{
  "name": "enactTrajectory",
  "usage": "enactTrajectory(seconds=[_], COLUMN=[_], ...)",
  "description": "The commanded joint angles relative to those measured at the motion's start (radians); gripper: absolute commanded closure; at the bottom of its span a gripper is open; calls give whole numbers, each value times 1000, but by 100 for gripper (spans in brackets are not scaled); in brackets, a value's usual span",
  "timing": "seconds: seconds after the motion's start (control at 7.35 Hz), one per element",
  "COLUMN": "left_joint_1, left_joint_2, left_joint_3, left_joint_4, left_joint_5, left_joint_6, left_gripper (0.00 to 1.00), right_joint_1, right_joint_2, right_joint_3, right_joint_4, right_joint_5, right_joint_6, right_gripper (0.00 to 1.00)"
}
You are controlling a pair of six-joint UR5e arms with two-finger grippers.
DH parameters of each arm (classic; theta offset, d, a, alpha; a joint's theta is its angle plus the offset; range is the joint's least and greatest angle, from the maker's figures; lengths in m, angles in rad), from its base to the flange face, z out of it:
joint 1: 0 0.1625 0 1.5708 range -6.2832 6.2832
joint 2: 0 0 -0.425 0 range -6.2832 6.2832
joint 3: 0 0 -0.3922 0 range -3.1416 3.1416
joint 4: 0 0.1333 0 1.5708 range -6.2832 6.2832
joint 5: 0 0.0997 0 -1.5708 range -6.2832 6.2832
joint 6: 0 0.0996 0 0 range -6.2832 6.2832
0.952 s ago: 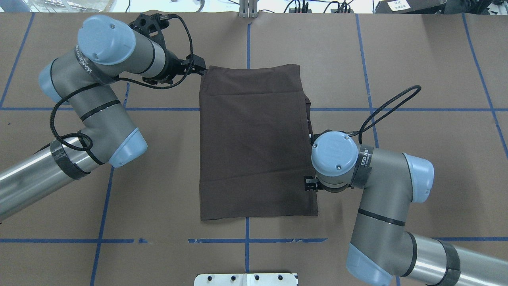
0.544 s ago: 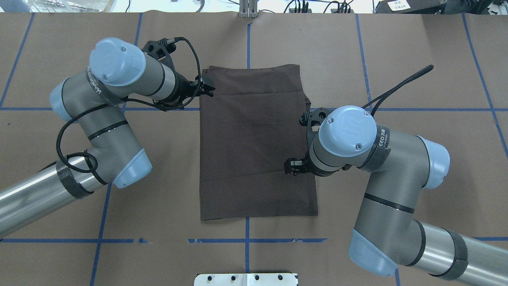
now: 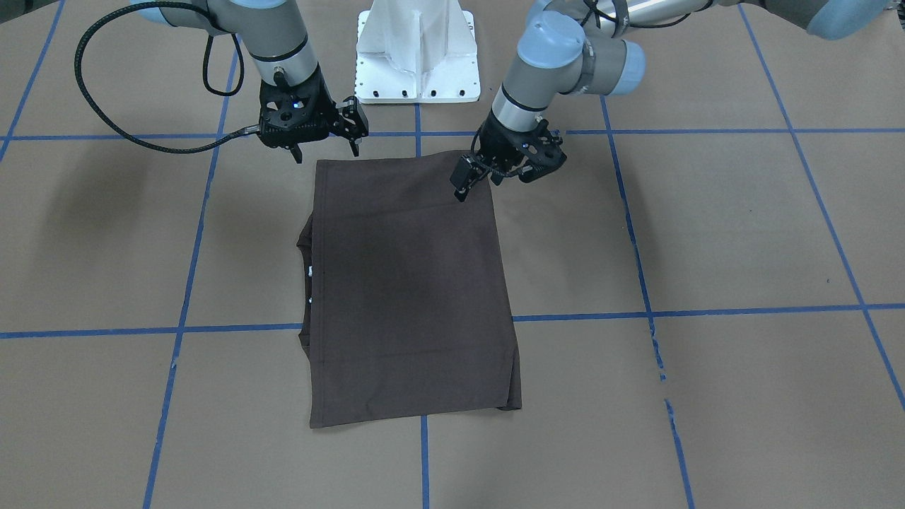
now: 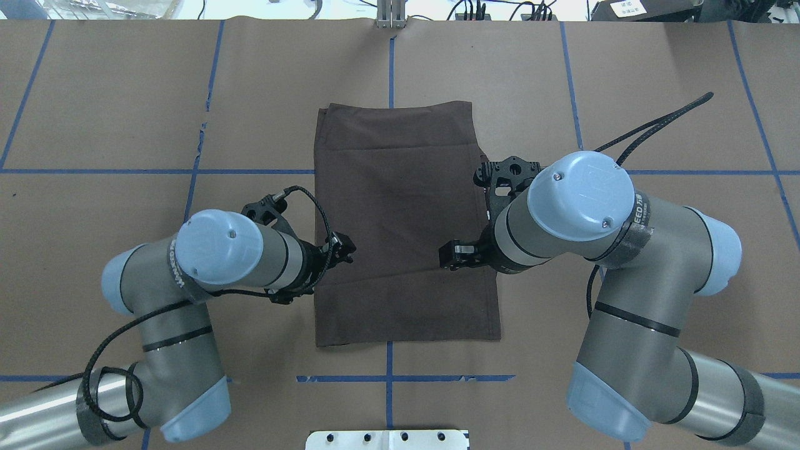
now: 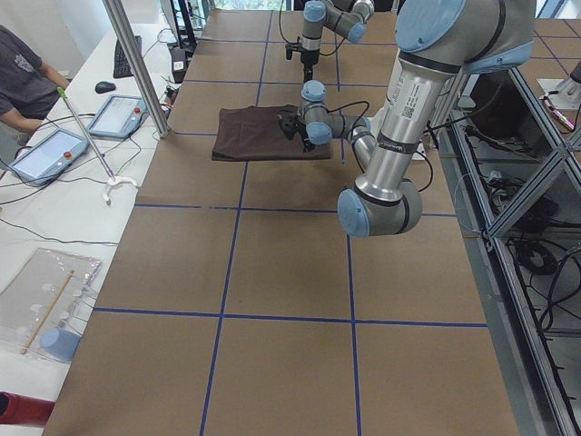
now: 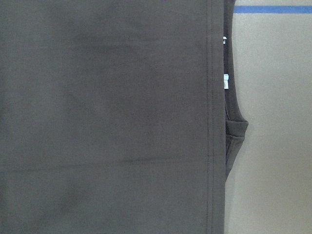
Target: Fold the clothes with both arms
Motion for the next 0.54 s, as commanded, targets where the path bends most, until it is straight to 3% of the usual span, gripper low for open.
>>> enactTrajectory(seconds=[0.0,0.41], left_joint_1=[110,141], left_joint_2=[13,13], left_joint_3=[-73,-60], left_joint_4=[149,156], left_joint_5=[57,74], left_joint_6=[-128,-152], left_gripper=[13,17], right_joint_1=[8,14], right_joint_2=[6,8], right_joint_3=[5,4], right_joint_4=[1,1], right_joint_5=[4,4], right_joint_6=[6,6], right_gripper=[0,0])
